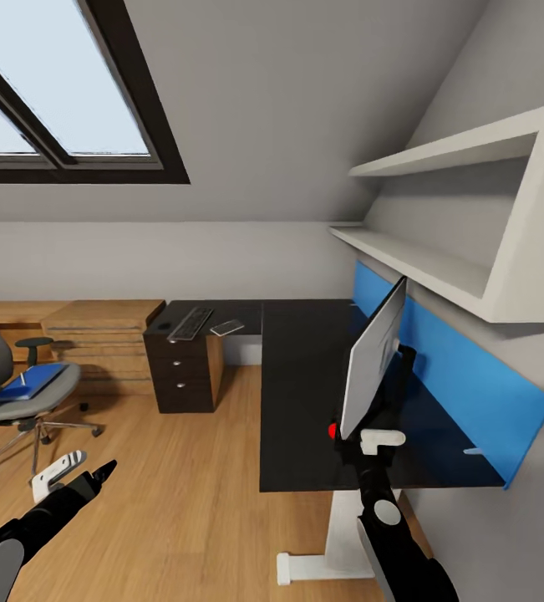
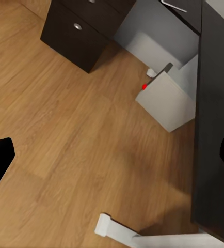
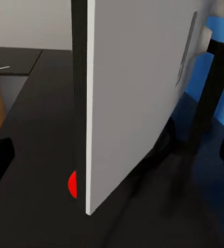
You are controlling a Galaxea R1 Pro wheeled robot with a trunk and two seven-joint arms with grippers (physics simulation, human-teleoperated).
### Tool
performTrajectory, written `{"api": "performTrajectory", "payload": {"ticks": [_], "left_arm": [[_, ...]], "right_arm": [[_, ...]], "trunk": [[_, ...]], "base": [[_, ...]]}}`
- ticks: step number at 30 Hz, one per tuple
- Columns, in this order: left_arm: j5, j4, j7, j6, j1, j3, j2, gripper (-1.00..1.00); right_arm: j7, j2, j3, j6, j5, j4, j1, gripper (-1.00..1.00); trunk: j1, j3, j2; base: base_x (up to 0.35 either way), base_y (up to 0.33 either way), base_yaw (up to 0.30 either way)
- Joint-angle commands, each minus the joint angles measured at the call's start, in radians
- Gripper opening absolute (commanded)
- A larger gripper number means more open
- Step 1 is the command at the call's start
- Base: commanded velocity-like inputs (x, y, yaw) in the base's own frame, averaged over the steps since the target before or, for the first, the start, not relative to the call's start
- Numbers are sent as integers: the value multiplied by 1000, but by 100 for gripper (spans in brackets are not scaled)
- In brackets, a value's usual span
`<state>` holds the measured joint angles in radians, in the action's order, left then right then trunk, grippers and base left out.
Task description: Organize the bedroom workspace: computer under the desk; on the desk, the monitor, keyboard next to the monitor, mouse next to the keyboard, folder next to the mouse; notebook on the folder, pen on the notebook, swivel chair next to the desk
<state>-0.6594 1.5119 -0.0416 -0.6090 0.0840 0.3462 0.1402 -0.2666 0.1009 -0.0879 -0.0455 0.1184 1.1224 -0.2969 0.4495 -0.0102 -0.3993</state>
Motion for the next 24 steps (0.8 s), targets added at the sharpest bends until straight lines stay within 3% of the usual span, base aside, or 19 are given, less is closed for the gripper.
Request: {"api": "performTrajectory", "payload": {"ticks": [1,24], "left_arm": [[-10,1,-4,-5,0,1,0,100],[-9,1,-4,-6,0,-3,-1,100]], "right_arm": [[-6,0,-1,0,10,-1,0,100],[-9,-2,7,-2,9,-3,-1,100]], "trunk": [[1,0,-1],[1,0,-1]], "base": [[66,0,0],[156,40,0]]}}
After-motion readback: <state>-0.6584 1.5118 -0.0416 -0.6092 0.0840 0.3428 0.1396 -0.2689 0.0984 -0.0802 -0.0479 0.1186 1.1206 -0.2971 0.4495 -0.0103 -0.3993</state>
